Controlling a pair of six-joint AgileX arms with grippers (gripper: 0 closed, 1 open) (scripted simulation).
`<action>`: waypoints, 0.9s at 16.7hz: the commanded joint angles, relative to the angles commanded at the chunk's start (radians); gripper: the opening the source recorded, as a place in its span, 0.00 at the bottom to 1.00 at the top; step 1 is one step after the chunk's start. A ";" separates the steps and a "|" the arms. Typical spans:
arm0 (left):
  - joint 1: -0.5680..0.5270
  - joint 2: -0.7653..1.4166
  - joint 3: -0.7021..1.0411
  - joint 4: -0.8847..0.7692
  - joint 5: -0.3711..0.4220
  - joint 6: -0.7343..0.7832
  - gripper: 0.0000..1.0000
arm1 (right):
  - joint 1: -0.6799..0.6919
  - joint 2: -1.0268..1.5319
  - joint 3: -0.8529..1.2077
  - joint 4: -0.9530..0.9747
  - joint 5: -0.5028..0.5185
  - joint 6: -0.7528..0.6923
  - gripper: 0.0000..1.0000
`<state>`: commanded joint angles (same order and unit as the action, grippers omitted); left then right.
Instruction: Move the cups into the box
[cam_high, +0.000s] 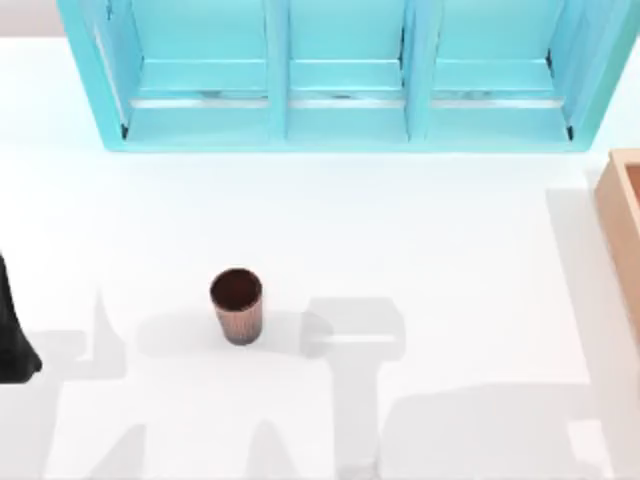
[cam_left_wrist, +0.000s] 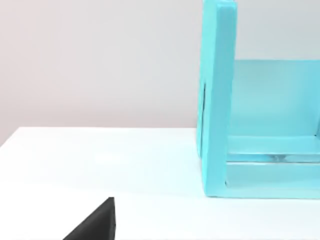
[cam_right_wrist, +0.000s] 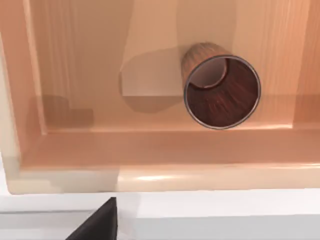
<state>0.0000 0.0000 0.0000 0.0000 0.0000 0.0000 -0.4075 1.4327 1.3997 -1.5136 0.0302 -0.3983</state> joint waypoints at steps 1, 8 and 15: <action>0.000 0.000 0.000 0.000 0.000 0.000 1.00 | 0.000 0.000 0.026 -0.026 0.000 0.000 1.00; 0.000 0.000 0.000 0.000 0.000 0.000 1.00 | 0.014 0.006 0.056 -0.045 0.002 0.010 1.00; 0.000 0.000 0.000 0.000 0.000 0.000 1.00 | 0.379 0.309 0.393 -0.083 0.067 0.353 1.00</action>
<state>0.0000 0.0000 0.0000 0.0000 0.0000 0.0000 -0.0289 1.7419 1.7929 -1.5964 0.0974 -0.0452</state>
